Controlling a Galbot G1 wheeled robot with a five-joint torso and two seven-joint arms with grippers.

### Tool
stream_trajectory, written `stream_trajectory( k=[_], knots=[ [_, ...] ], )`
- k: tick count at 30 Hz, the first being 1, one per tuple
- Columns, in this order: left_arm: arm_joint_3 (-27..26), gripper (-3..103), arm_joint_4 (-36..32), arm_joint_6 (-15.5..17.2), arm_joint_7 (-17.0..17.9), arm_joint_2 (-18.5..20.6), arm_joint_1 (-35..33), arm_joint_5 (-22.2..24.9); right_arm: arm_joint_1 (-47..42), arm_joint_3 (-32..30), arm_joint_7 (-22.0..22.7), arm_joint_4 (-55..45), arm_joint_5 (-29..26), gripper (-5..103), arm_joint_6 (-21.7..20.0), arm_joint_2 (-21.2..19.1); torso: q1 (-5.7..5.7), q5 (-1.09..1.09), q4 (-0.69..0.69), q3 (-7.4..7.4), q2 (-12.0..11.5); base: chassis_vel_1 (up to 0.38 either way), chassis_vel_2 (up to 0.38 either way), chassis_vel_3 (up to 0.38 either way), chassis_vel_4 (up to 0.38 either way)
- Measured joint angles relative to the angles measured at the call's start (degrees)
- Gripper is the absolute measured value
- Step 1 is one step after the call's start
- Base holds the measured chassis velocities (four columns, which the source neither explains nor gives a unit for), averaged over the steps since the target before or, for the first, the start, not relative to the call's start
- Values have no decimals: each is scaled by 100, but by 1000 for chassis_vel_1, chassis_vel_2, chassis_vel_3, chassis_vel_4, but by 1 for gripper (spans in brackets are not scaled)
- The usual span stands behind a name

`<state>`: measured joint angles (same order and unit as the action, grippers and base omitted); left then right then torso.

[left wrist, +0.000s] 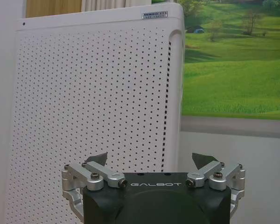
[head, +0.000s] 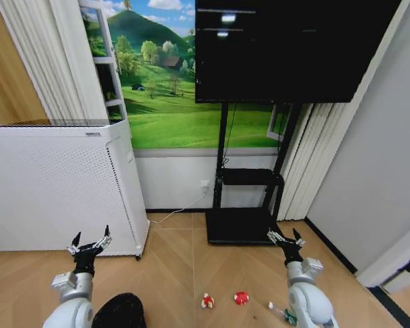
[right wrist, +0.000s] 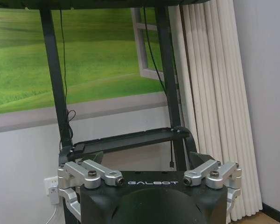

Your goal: Pick up the trash bin and place the garbage on the floor into it.

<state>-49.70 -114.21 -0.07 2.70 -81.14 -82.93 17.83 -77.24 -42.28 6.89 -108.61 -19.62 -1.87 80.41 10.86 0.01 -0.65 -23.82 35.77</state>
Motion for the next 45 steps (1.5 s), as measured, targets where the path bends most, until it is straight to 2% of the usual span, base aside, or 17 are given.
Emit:
stream_trajectory(
  k=[13, 17, 19, 22, 33, 45],
  knots=[
    [20, 99, 18, 3, 6, -13, 3, -25, 24, 2, 27, 43, 15, 100, 52, -4, -5, -1, 0, 2, 1, 2, 15, 12, -1],
    [46, 100, 7, 226, 184, -33, -16, -81, 22, 18, 27, 67, 15, 100, 160, 11, -9, -1, 0, 4, 2, 0, 0, 0, 0],
    [48, 100, -86, 648, 496, -55, -58, -114, -11, 16, 8, 67, 35, 100, 172, 24, -9, -1, 0, 4, 2, 0, 0, 0, 0],
    [60, 100, -89, 745, 603, -56, -62, -130, -58, -8, -2, 57, 64, 100, 184, 36, -7, -1, 0, 3, 2, 0, 0, 0, 0],
    [82, 100, -105, 610, 430, 56, 28, -127, -139, -107, -22, -70, 28, 100, 193, -3, -12, -1, -1, 11, -10, 0, 0, 0, 0],
    [53, 100, -105, 577, 365, 66, 18, -135, -156, -69, -26, -92, 59, 100, 193, 45, -128, -1, -1, 178, -294, 0, 0, 0, 0]
  ],
)
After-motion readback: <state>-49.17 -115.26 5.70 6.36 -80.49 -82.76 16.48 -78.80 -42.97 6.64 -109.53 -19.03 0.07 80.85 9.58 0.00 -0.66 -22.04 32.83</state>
